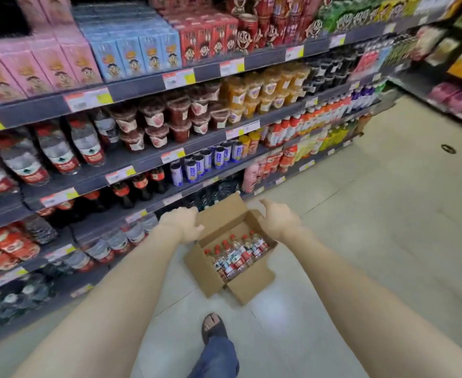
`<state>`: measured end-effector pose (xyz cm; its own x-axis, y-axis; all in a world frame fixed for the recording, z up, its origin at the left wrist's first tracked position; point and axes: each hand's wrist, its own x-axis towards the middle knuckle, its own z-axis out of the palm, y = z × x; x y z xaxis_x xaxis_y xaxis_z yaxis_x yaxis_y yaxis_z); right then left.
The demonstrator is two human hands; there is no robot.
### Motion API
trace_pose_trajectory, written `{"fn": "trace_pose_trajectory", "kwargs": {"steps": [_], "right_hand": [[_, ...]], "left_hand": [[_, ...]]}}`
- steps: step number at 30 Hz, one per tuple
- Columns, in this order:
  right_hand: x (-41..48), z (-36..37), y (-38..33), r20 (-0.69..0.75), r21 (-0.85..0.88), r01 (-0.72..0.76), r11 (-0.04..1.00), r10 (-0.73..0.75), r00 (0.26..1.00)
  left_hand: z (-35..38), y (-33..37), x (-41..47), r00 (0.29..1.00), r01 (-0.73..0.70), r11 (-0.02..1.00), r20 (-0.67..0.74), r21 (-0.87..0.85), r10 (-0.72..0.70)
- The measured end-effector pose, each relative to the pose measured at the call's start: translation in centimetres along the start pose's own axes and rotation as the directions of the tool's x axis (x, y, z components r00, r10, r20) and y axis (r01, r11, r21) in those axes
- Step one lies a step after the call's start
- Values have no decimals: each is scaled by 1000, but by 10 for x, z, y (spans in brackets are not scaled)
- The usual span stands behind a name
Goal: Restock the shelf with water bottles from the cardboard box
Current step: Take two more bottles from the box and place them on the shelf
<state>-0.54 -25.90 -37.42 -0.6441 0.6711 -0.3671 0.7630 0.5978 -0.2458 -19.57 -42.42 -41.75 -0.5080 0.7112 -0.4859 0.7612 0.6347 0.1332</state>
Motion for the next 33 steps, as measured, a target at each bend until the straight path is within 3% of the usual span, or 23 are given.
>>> {"fn": "trace_pose_trajectory", "kwargs": {"steps": [9,16,20,27,33], "right_hand": [[166,20,34,275,3,65,998,-64,959],[297,82,54,471,-51,175,983,-131,873],[360,160,82,556,-49,138,989,-88,826],[435,345,147,669,-151,122,981,11,743],[484,490,197,669,-86,171,981,-71,740]], "left_hand": [[26,14,130,955,262,953,185,-154,-233],[89,41,218,879,452,832,317,-322,-356],[141,52,274,855,508,768,335,-390,-395],[320,49,367,785,595,720,451,-356,-426],[465,42,428,785,606,673,454,-423,-421]]}}
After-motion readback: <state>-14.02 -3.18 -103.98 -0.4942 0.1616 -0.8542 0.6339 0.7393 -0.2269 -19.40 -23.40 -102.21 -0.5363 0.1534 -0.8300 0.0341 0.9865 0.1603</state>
